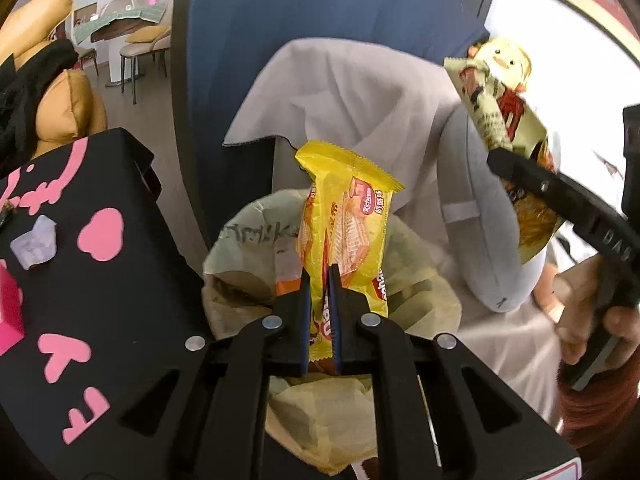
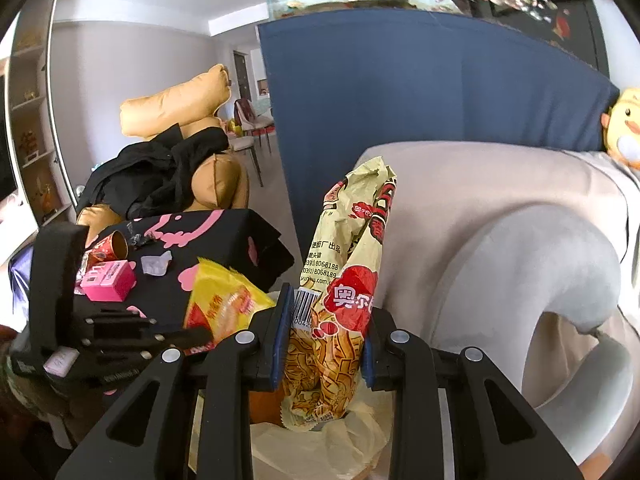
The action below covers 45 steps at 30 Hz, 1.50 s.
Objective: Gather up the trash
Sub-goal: 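Carry both snacks to the yellow trash bag and release them, then move both tools back over the table toward the remaining wrappers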
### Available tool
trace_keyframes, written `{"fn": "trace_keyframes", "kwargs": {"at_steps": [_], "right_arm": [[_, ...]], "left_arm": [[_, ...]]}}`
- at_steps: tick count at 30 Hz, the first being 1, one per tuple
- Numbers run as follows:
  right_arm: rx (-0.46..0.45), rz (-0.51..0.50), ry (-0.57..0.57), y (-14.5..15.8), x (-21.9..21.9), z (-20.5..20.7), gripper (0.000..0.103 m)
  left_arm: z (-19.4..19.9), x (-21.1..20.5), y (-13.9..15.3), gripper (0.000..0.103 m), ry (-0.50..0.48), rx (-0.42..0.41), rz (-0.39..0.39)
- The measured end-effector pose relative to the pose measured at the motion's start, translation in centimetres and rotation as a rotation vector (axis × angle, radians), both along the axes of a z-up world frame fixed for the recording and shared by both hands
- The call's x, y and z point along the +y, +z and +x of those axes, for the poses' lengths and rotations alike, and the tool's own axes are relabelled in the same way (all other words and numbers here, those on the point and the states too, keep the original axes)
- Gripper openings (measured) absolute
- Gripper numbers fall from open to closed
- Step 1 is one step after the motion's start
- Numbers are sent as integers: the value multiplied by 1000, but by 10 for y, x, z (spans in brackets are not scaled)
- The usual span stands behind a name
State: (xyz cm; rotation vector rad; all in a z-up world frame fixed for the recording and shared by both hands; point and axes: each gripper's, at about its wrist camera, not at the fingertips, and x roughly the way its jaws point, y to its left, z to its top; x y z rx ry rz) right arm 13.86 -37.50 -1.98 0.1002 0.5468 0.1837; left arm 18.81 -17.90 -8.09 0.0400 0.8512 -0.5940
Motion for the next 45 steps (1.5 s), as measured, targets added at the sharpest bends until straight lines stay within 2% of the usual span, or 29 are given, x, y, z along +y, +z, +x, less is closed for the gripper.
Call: {"fn": "trace_keyframes", "kwargs": {"at_steps": [5, 6, 8, 9, 16, 20, 22, 27, 32, 36, 39, 42, 44, 45], "right_arm": [[17, 24, -15, -8, -6, 8, 28], [19, 31, -16, -9, -5, 9, 28], [20, 41, -12, -11, -5, 8, 28], [19, 41, -9, -11, -4, 8, 28], [8, 20, 53, -16, 18, 10, 28], [-11, 18, 146, -30, 45, 18, 28], [27, 6, 164, -43, 59, 27, 28], [199, 2, 158, -88, 79, 60, 28], [337, -25, 159, -121, 94, 74, 28], [383, -54, 157, -135, 98, 70, 28], [397, -35, 134, -135, 93, 68, 28], [402, -24, 112, -130, 89, 64, 35], [396, -40, 115, -125, 90, 58, 52], [389, -48, 116, -122, 91, 55, 53]], "left_arm": [[6, -7, -17, 8, -2, 45, 16], [7, -7, -20, 12, -5, 54, 14], [10, -5, -23, 32, -13, 74, -1], [11, -2, -22, 35, -5, 80, -17], [18, 40, -7, 40, 106, 82, -72], [15, 73, -1, 41, 173, 83, -89], [12, 83, 0, 41, 188, 85, -91], [6, 108, -1, 42, 216, 78, -86], [1, 125, 1, 42, 229, 61, -96], [-2, 141, 4, 44, 245, 37, -108], [-3, 154, 3, 45, 262, 35, -117], [-3, 167, 2, 45, 284, 41, -128], [-5, 176, 2, 45, 300, 42, -140], [-5, 181, 2, 45, 307, 41, -145]]}}
